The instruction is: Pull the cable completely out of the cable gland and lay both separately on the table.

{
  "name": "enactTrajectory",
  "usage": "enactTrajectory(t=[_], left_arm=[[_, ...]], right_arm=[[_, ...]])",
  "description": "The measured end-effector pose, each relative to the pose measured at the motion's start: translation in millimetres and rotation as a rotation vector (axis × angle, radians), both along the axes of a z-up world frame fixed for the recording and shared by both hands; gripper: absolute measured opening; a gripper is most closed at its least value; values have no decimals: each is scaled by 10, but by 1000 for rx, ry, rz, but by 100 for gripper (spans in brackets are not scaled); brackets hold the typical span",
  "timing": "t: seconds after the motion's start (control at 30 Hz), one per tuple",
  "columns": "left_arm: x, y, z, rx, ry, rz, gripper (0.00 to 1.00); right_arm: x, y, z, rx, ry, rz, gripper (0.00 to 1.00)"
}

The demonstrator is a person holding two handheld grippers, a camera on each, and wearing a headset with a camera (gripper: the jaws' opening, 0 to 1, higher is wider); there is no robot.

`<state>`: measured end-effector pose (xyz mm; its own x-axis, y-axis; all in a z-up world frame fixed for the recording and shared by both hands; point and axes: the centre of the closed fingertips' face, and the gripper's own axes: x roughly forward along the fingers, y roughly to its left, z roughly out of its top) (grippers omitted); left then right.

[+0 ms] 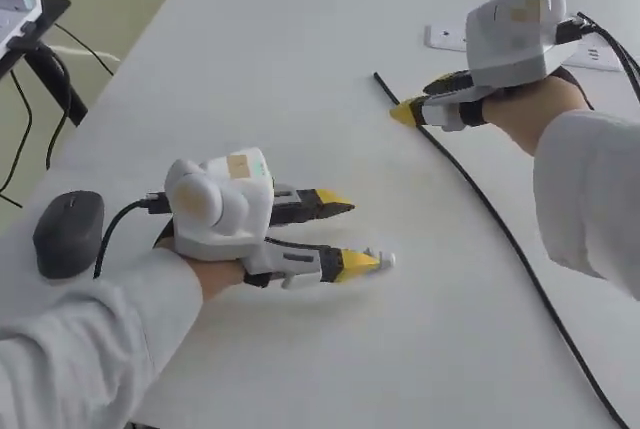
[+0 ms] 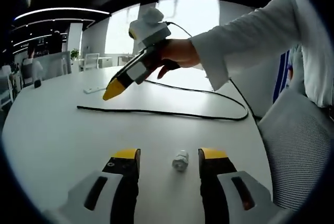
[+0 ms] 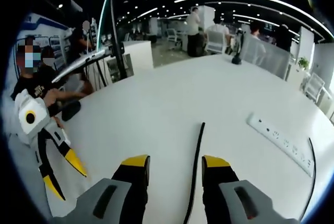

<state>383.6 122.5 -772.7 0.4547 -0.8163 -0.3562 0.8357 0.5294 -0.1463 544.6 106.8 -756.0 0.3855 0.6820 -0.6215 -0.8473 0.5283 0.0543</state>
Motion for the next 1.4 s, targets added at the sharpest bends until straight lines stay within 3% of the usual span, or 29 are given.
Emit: enactTrajectory(t=[0.07,0.13,0.27,0.33,0.57,0.87,1.07,1.4], left_arm=[[0,28,74,0,-2,19,46],[-18,53,137,2,17,45,49],[-91,75,291,-6,0,57,55],[-136,108,320,5,22,69,61],[-257,219,485,1,8,93,69],[-452,343,667,30,2,118,77],[-567,433,786,24,-15,149,85],[-815,604,882,27,-29,195,92]], right_arm=[[-158,-48,54,11,-10,3,41],[-317,-95,99,27,-12,2,45],[-618,-189,168,51,-12,-1,54],[-781,-245,203,69,-11,-6,60],[-1248,-447,223,92,1,-15,71],[-1675,-732,245,93,-15,-26,82],[-1887,-911,286,83,-37,-35,90],[-2270,-1149,392,131,-57,-97,99]])
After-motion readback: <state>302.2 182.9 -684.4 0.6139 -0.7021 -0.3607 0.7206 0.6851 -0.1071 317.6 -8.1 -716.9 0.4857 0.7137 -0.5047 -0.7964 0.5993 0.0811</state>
